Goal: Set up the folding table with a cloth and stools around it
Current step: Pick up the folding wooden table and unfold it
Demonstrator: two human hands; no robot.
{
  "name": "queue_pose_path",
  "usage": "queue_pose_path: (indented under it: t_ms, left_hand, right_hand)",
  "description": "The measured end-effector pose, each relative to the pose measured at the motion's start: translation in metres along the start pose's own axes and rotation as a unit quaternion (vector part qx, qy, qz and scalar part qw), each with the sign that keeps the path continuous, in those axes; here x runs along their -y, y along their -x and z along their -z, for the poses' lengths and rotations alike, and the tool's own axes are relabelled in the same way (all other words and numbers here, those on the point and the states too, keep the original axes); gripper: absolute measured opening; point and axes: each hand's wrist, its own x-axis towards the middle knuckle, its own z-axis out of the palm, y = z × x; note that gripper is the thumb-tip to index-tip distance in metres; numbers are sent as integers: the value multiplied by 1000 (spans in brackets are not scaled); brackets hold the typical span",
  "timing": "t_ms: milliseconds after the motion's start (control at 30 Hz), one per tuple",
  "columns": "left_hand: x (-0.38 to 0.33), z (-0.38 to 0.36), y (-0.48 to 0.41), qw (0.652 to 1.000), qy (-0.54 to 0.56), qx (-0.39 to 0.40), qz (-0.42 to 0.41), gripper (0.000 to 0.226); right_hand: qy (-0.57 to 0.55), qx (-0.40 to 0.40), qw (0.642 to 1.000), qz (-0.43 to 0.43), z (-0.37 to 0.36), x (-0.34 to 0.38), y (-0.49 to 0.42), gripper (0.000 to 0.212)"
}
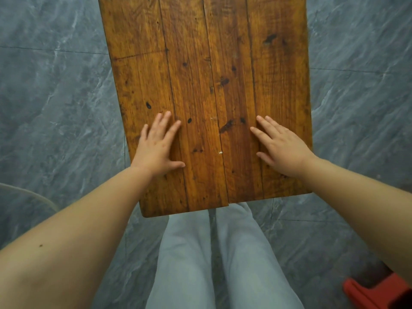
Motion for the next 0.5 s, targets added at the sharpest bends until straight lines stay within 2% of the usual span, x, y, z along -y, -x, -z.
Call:
queue_pose_path:
  t_ms: [100,200,300,400,500]
  left_hand:
    - [1,-9,10,982,104,-29,155,127]
    - [-1,-16,17,961,152,-50,224,132]
    - [-7,-17,19,929,205,-53,304,138]
    - [-8,-16,16,910,250,-27,330,140]
    - [-6,-15,13,909,261,-10,326,140]
  right_hand:
    - [-48,-32,995,-77,-6,-4,6,75]
    - [-89,-61,982,-155,-10,-13,10,89]
    - [-165,-75,949,-258,-13,-23,14,104]
    - [-240,-66,917,-311,-15,-28,16,112]
    - [-265,-69,907,-318,-17,-28,16,113]
